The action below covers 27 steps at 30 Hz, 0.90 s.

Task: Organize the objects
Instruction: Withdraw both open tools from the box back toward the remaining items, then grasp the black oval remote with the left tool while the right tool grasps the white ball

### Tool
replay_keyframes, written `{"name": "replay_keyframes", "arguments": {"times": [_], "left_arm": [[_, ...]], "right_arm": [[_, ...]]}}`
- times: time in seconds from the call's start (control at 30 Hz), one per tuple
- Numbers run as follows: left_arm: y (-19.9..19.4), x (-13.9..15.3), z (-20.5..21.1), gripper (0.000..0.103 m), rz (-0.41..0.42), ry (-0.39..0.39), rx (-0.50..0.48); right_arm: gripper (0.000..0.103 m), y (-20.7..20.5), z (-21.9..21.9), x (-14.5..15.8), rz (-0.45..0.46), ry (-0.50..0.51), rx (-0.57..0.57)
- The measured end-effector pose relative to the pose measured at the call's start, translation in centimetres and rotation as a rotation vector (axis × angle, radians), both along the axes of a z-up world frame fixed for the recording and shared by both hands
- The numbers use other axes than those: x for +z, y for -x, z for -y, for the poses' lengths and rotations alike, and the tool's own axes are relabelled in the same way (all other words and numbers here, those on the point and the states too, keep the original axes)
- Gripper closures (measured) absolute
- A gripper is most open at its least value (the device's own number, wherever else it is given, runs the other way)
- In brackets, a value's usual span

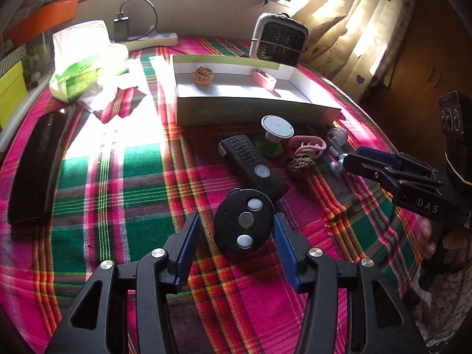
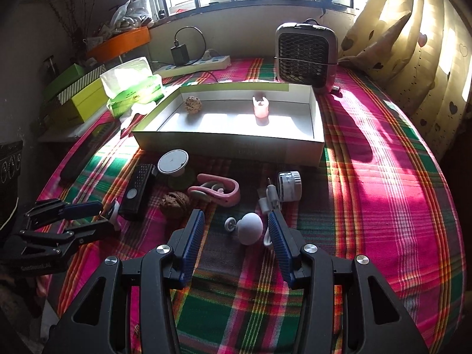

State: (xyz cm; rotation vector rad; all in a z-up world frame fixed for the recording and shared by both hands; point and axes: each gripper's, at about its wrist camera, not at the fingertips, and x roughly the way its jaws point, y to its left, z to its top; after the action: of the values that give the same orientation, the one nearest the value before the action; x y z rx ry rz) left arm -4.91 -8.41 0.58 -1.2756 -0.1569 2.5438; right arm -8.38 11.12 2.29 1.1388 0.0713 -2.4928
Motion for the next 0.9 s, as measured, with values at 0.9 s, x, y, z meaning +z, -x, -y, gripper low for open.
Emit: {"name": "replay_keyframes", "arguments": {"times": [0.9], "left_arm": [[0.4, -0.1, -1.2, 0.054, -0.02, 0.073, 0.061]], "right_arm": [[0.057, 0.5, 0.5, -1.4, -0.002, -0.075, 0.055]]}}
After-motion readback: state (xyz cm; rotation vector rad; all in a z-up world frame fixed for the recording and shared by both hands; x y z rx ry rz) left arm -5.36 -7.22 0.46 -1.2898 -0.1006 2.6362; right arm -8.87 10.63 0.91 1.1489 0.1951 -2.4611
